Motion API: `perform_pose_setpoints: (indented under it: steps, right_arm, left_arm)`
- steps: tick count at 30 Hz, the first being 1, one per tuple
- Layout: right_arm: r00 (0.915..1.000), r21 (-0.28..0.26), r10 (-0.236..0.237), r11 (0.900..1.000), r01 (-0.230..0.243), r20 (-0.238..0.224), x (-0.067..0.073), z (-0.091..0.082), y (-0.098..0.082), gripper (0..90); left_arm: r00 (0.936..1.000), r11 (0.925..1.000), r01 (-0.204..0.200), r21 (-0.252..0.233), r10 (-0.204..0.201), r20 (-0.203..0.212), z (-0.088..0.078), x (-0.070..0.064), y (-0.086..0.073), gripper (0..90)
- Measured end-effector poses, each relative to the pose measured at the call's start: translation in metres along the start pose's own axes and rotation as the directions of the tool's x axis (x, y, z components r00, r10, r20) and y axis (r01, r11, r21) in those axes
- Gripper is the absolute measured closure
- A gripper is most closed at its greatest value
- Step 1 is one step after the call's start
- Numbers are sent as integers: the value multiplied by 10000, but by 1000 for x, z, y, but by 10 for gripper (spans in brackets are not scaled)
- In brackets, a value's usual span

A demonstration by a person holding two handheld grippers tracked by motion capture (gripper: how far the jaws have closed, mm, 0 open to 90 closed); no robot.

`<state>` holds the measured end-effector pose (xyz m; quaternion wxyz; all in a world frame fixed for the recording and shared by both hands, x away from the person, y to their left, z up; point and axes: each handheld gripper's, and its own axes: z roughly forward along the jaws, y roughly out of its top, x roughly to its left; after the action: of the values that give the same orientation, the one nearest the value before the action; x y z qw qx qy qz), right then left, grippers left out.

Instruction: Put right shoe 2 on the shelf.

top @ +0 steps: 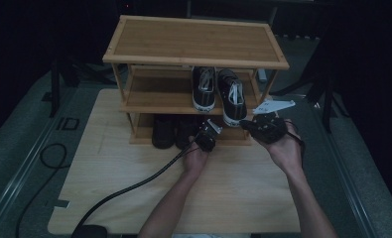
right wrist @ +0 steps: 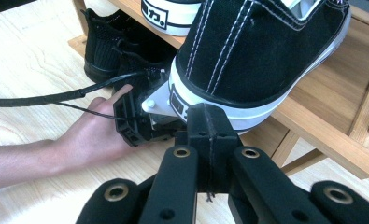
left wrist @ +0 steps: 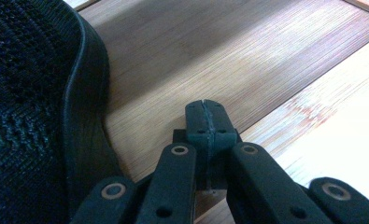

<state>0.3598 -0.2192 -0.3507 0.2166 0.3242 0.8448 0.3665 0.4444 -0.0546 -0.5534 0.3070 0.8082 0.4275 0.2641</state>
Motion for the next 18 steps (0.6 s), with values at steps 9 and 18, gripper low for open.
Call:
perform_pose_setpoints:
  steps: [9,18]
  right_arm:
    - [9999,-39,-76,10000,76,116,5,7,3,900]
    - [9997,-8,-95,10000,95,233,3,12,6,900]
  left_arm:
    - [10000,10000,-14,31,14,31,0,0,0,900]
    - [10000,10000,-25,39,24,71,0,1,0,900]
